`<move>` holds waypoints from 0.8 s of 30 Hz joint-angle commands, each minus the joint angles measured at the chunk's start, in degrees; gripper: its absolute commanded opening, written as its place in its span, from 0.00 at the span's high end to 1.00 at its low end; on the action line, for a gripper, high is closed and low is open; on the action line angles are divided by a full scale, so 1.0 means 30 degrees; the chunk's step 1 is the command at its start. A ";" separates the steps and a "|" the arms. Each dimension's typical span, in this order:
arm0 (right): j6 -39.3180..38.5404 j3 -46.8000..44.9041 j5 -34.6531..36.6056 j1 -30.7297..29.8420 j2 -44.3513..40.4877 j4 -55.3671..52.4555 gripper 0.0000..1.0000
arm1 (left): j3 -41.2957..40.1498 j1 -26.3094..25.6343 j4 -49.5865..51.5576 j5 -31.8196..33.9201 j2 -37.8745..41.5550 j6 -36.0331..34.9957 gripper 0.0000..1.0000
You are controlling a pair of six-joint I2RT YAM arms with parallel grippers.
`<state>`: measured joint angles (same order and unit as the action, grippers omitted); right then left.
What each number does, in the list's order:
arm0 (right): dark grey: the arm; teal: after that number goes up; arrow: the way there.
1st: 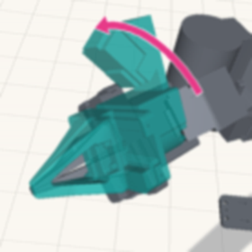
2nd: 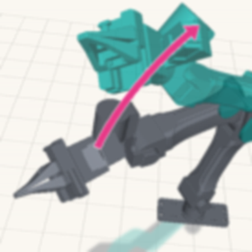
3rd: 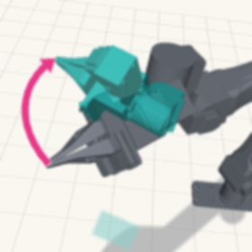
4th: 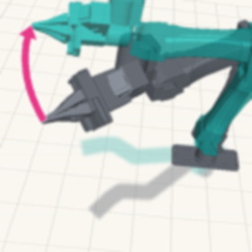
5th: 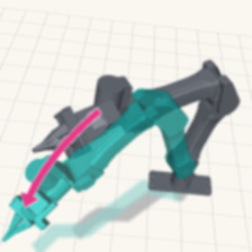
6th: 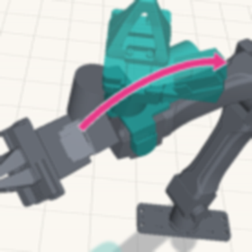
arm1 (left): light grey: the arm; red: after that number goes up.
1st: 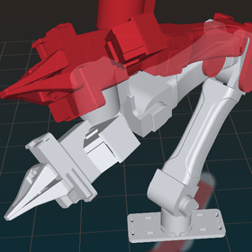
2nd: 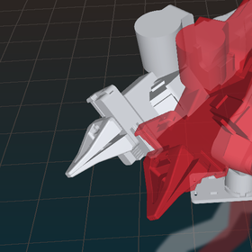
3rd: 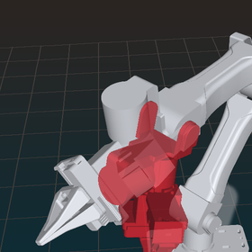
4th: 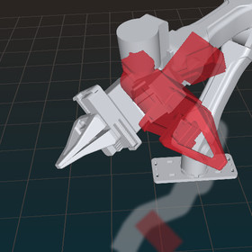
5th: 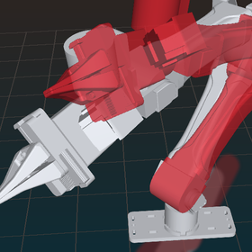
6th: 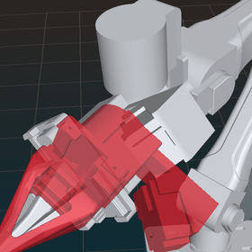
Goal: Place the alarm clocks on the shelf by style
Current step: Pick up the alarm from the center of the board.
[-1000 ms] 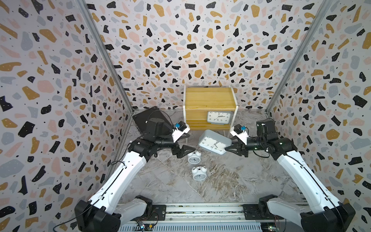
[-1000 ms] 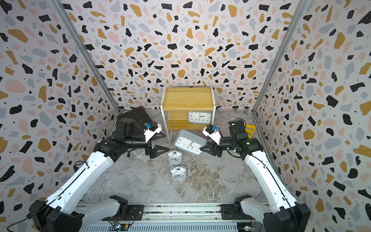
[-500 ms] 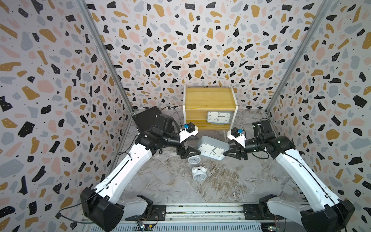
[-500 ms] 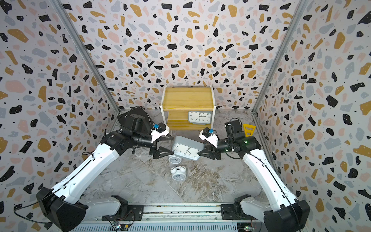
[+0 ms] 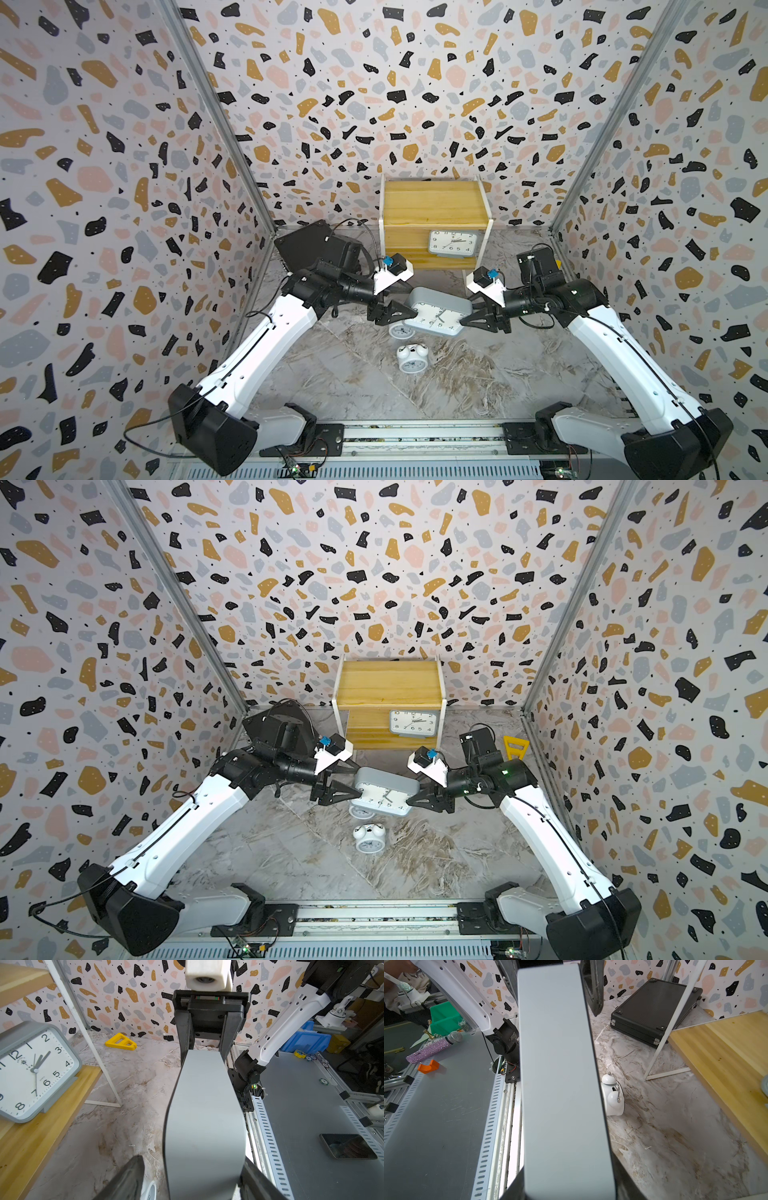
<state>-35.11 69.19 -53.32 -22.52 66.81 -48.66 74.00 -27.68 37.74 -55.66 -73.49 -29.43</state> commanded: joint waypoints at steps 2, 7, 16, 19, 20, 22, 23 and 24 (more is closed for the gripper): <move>-0.0234 0.0987 -0.0742 -0.0139 -0.0179 -0.0038 0.79 | 0.0614 -0.0203 0.0259 -0.0723 -0.0272 -0.0377 0.31; -0.0212 0.0990 -0.0737 -0.0167 -0.0165 -0.0038 0.79 | 0.0914 -0.0236 0.0910 -0.0612 -0.0599 -0.0752 0.34; -0.0231 0.0687 0.0436 -0.0168 -0.0201 0.0130 0.68 | 0.1676 -0.0236 0.1387 -0.0390 -0.0720 -0.0841 0.71; -0.0170 0.0580 0.1552 -0.0168 -0.0351 0.0267 0.47 | 0.1562 -0.0236 0.0952 0.0280 -0.0321 -0.0481 0.74; -0.0085 0.0595 0.1879 -0.0161 -0.0411 0.0338 0.40 | 0.1505 -0.0237 0.0822 0.0574 -0.0150 -0.0271 0.74; 0.0306 0.0556 0.2553 -0.0142 -0.0536 0.0691 0.29 | 0.1412 -0.0206 0.0620 0.1254 0.0255 0.0102 0.76; 0.0585 0.0551 0.2799 -0.0131 -0.0605 0.0934 0.28 | 0.1381 -0.0192 0.0498 0.1565 0.0441 0.0328 0.76; 0.0993 0.0511 0.3159 -0.0110 -0.0689 0.1359 0.27 | 0.1379 -0.0135 0.0426 0.1974 0.0626 0.0542 0.76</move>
<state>-34.33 69.60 -47.57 -22.79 66.72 -47.16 76.66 -28.32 42.35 -51.33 -74.91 -30.26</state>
